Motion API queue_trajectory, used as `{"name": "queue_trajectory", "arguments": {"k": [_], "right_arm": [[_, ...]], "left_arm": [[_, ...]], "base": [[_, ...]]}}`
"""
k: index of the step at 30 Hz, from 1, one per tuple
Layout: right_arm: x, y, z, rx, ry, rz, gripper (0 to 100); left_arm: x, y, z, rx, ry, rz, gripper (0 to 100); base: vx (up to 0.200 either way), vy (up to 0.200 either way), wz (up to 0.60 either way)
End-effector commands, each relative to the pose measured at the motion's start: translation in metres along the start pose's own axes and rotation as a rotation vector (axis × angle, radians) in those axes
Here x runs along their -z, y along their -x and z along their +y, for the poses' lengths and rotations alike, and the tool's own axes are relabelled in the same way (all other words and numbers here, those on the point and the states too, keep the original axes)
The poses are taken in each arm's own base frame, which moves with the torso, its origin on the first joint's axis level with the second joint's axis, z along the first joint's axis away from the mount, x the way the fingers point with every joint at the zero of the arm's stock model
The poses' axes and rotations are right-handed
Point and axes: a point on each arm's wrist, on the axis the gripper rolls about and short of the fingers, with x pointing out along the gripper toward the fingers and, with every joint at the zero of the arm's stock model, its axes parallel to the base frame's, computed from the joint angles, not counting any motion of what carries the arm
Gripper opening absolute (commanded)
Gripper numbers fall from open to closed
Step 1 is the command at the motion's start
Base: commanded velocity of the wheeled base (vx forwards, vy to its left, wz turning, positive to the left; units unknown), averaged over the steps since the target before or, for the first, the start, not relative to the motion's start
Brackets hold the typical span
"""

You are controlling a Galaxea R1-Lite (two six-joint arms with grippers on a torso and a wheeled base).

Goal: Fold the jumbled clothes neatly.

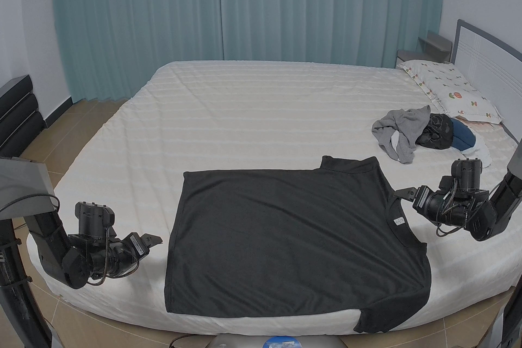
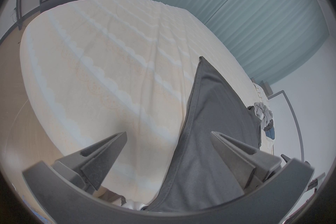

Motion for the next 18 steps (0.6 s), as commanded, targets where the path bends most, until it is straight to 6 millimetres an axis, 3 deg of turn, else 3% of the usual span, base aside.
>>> {"name": "queue_trajectory", "arguments": {"k": [1,5,11,16,18], "right_arm": [[-0.008,-0.013,0.002,-0.009,-0.013,-0.016,100],[-0.012,-0.024,0.003,-0.012,-0.020,-0.021,100],[-0.028,-0.048,0.008,-0.015,-0.019,-0.031,100],[-0.038,-0.068,0.010,-0.014,-0.019,-0.024,100],[-0.040,-0.074,0.010,-0.016,-0.018,-0.030,100]], "left_arm": [[0.001,-0.001,-0.001,0.002,-0.002,0.003,100],[0.001,0.000,-0.002,0.006,-0.005,0.001,100],[-0.017,-0.008,-0.020,0.068,0.024,-0.057,100],[-0.052,-0.032,-0.049,0.100,0.029,-0.085,100],[-0.068,-0.052,-0.063,0.103,0.048,-0.081,100]], "base": [[0.000,0.000,0.00],[0.000,0.000,0.00],[0.000,0.000,0.00],[0.000,0.000,0.00],[0.000,0.000,0.00]]}}
